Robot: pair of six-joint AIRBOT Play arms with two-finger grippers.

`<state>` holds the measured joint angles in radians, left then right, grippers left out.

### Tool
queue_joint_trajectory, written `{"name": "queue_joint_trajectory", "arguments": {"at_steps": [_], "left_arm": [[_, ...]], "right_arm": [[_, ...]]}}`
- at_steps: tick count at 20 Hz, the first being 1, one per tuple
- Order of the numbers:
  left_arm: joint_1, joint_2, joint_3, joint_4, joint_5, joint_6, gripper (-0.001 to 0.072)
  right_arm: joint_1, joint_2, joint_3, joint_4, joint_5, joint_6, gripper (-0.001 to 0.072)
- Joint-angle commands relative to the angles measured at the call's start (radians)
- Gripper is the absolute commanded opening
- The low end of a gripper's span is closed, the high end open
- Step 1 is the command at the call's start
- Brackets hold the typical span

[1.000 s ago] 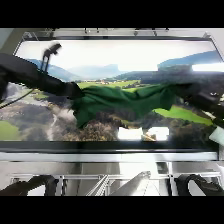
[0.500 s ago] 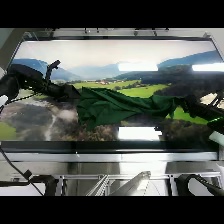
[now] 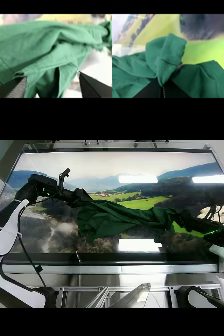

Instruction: Fold the shirts.

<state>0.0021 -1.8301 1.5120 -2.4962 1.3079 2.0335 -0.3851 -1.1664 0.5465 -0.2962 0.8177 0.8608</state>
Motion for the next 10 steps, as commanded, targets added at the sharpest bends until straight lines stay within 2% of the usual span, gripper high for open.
{"name": "queue_joint_trajectory", "arguments": {"at_steps": [1,6,10], "left_arm": [[0.073,-0.066,0.108,0.017,0.232,0.000,0.0700],[0.239,-0.064,-0.008,0.017,0.243,-0.064,0.0700],[0.254,-0.071,-0.195,0.014,0.126,-0.059,0.0699]], "right_arm": [[0.003,-0.017,0.000,-0.039,0.003,-0.002,0.0023],[0.003,-0.017,0.000,-0.040,0.003,-0.001,0.0023],[0.003,-0.017,0.000,-0.036,0.003,-0.001,0.0023]]}}
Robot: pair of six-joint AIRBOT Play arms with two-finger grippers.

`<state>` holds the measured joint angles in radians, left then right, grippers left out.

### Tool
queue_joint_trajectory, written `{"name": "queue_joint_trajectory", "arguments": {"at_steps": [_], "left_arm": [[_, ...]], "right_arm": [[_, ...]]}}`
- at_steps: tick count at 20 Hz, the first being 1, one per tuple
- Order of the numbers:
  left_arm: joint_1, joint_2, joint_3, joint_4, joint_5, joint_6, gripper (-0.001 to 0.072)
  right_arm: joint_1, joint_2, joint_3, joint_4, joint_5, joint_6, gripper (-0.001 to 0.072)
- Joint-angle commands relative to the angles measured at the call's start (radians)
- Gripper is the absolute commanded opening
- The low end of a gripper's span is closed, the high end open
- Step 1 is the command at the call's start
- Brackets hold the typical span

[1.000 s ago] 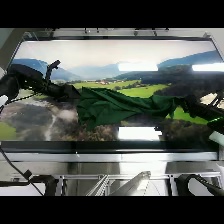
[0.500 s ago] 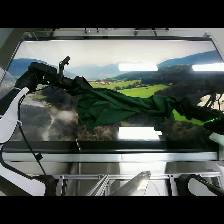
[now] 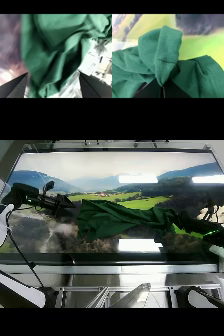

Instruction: Fold the shirts.

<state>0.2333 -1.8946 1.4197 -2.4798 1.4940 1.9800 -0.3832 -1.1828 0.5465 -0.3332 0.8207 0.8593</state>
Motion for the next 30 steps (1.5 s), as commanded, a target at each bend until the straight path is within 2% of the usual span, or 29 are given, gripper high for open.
{"name": "queue_joint_trajectory", "arguments": {"at_steps": [1,4,6,8,9,10,13,15,18,20,22,24,27,30], "left_arm": [[0.013,-0.018,-0.120,-0.003,-0.074,-0.005,0.0700],[-0.037,-0.059,-0.128,-0.011,-0.078,-0.006,0.0693],[-0.084,-0.078,-0.098,-0.010,-0.081,-0.005,0.0567],[-0.137,-0.101,-0.041,-0.011,-0.080,-0.006,0.0568],[-0.165,-0.113,-0.009,-0.010,-0.079,-0.006,0.0427],[-0.187,-0.118,0.019,-0.009,-0.070,-0.006,0.0007],[-0.223,-0.104,0.116,-0.010,0.068,-0.003,0.0014],[-0.222,-0.042,0.175,-0.011,0.197,-0.004,0.0014],[-0.217,0.143,0.252,-0.092,0.287,0.001,0.0015],[-0.211,0.299,0.354,-0.169,0.297,0.021,0.0015],[-0.210,0.461,0.478,-0.192,0.280,0.058,0.0016],[-0.195,0.640,0.596,-0.182,0.207,0.132,0.0016],[-0.055,0.907,0.630,-0.182,0.019,0.210,0.0019],[0.153,1.120,0.472,-0.182,-0.023,0.275,0.0021]], "right_arm": [[0.001,-0.001,0.000,0.005,0.000,0.000,0.0023],[0.001,-0.001,0.000,0.004,0.001,0.001,0.0023],[0.001,-0.001,0.000,0.004,0.013,0.000,0.0023],[0.001,-0.001,0.000,0.005,0.026,0.001,0.0023],[0.001,-0.001,0.000,0.004,0.026,0.000,0.0023],[0.001,-0.001,0.000,0.005,0.026,0.001,0.0022],[-0.001,0.001,0.000,0.023,0.059,0.000,0.0023],[-0.016,0.019,0.013,0.116,0.188,-0.039,0.0022],[-0.055,0.124,0.087,0.426,0.524,-0.180,0.0022],[-0.093,0.259,0.176,0.630,0.629,-0.198,0.0022],[-0.154,0.420,0.288,0.775,0.637,-0.230,0.0022],[-0.254,0.597,0.428,0.850,0.566,-0.317,0.0022],[-0.419,0.787,0.599,0.755,0.312,-0.309,0.0022],[-0.515,0.877,0.667,0.669,0.286,-0.229,0.0022]]}}
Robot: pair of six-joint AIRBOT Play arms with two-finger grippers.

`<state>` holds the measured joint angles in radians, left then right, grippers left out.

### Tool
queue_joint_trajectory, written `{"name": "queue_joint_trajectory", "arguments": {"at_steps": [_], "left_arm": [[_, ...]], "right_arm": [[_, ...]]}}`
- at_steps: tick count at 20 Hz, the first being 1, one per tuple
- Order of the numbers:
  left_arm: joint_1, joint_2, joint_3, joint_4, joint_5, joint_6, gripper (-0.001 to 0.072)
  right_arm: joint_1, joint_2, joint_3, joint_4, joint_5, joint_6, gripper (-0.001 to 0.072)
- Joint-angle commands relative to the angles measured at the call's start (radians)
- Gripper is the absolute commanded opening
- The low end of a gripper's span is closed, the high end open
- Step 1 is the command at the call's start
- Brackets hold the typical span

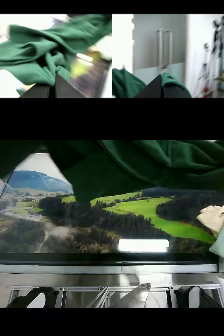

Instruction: Fold the shirts.

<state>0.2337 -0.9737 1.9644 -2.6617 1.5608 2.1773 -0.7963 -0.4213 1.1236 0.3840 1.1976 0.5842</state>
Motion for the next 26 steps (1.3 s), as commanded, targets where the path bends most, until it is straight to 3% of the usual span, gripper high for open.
{"name": "queue_joint_trajectory", "arguments": {"at_steps": [1,4,6,8,10,13,15,17,21,22,23,24,26], "left_arm": [[0.217,0.238,-0.144,0.000,-0.092,0.098,0.0023],[0.352,0.229,-0.392,-0.004,-0.137,0.109,0.0024],[0.314,0.106,-0.522,-0.001,-0.113,0.111,0.0023],[0.192,-0.076,-0.595,0.001,-0.085,0.113,0.0023],[0.039,-0.267,-0.610,0.031,-0.073,0.138,0.0021],[-0.147,-0.543,-0.537,0.165,-0.069,0.123,0.0015],[-0.219,-0.690,-0.506,0.186,-0.059,0.116,0.0015],[-0.254,-0.805,-0.480,0.185,-0.042,0.106,0.0014],[-0.216,-0.921,-0.380,0.184,-0.032,0.075,0.0025],[-0.193,-0.938,-0.341,0.184,-0.031,0.038,0.0181],[-0.167,-0.953,-0.298,0.183,-0.031,-0.008,0.0462],[-0.137,-0.961,-0.262,0.183,-0.033,-0.049,0.0720],[-0.072,-0.965,-0.198,0.184,-0.024,-0.100,0.0719]], "right_arm": [[-0.123,0.121,0.089,-0.065,-0.092,0.060,0.0022],[-0.212,0.061,0.070,-0.226,-0.089,0.277,0.0022],[-0.196,-0.006,-0.023,-0.387,-0.103,0.401,0.0021],[-0.088,-0.103,-0.185,-0.510,-0.121,0.447,0.0021],[0.095,-0.231,-0.381,-0.550,-0.159,0.383,0.0021],[0.383,-0.478,-0.572,-0.549,-0.401,0.253,0.0022],[0.478,-0.664,-0.573,-0.539,-0.469,0.213,0.0023],[0.486,-0.822,-0.519,-0.539,-0.443,0.192,0.0024],[0.472,-0.915,-0.398,-0.538,-0.404,0.186,0.0037],[0.468,-0.913,-0.370,-0.539,-0.404,0.186,0.0257],[0.459,-0.913,-0.336,-0.542,-0.399,0.198,0.0482],[0.441,-0.913,-0.301,-0.555,-0.378,0.220,0.0482],[0.369,-0.911,-0.218,-0.644,-0.294,0.349,0.0478]]}}
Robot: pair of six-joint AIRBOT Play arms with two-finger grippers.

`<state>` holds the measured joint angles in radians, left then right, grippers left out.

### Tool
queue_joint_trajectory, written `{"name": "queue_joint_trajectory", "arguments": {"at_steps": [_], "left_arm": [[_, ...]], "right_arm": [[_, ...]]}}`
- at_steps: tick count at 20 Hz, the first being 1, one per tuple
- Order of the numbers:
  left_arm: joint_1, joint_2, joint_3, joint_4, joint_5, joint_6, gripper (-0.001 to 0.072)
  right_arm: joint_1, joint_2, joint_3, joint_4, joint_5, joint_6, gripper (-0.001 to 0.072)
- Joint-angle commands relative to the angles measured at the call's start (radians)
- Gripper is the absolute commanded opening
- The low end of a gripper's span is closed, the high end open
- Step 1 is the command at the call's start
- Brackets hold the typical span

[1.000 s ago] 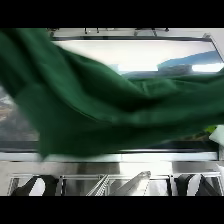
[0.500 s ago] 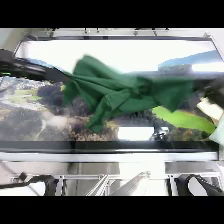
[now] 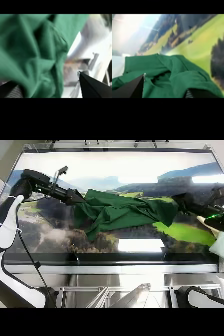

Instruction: Fold the shirts.

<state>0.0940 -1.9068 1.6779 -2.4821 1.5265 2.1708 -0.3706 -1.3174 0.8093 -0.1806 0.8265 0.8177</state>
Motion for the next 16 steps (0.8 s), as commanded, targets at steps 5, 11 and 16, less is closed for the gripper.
{"name": "queue_joint_trajectory", "arguments": {"at_steps": [5,11,16], "left_arm": [[0.215,-0.026,0.114,0.002,0.197,-0.192,0.0718],[0.270,0.036,-0.124,0.003,0.202,-0.157,0.0718],[0.254,0.080,-0.283,0.001,0.159,-0.101,0.0717]], "right_arm": [[-0.166,0.033,0.155,-0.296,0.347,0.273,0.0324],[-0.161,0.106,0.154,-0.428,0.253,0.412,0.0483],[-0.150,0.056,0.026,-0.594,0.165,0.492,0.0498]]}}
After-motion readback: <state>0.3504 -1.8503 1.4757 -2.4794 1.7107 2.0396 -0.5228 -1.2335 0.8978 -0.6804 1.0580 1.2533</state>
